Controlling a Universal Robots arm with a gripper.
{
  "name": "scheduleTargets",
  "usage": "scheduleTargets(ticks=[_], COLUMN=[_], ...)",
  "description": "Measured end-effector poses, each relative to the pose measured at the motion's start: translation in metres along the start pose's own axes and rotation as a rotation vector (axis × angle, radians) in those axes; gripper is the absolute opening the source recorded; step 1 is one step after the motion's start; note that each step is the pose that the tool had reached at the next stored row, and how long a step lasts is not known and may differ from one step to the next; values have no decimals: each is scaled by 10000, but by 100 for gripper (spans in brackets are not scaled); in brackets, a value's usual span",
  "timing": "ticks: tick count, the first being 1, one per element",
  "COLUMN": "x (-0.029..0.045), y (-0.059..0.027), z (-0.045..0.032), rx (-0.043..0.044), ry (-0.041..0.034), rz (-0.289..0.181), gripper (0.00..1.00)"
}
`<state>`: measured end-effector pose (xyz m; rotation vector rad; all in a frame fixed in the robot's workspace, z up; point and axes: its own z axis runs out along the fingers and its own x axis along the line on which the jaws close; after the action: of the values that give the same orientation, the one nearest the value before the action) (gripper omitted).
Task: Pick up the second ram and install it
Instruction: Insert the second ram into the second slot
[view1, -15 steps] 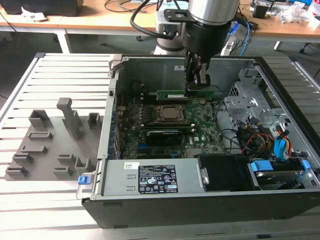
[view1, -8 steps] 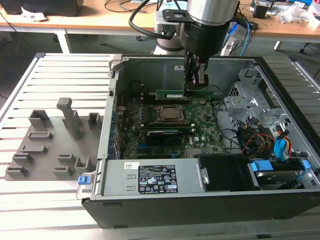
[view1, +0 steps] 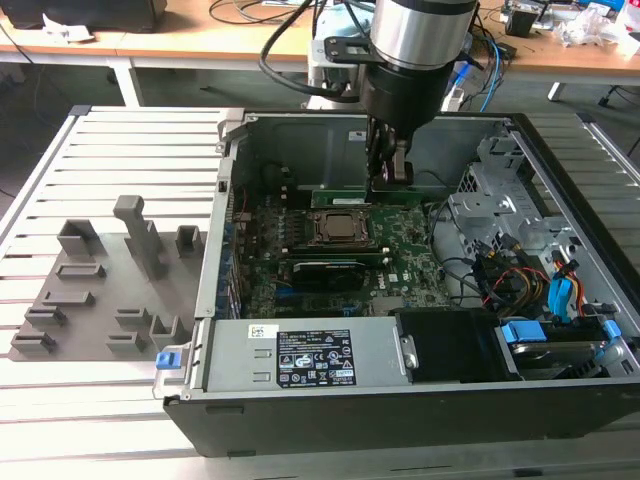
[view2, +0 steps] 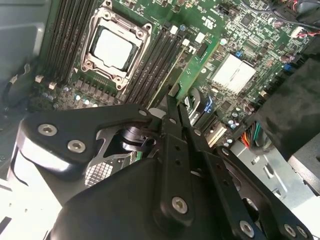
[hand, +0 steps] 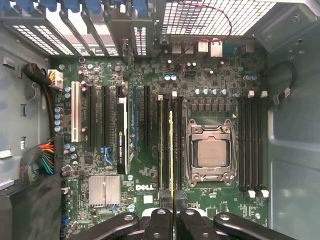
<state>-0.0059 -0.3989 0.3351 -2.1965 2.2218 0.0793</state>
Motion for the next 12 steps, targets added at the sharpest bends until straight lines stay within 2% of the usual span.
scheduleTargets(ticks=[3,5,12], x=[5,8,12], y=[-3,-4,-6], z=[116,167,264], rx=[0,0,0], ry=[-1,0,0], rz=[0,0,0], gripper=[13,13,13])
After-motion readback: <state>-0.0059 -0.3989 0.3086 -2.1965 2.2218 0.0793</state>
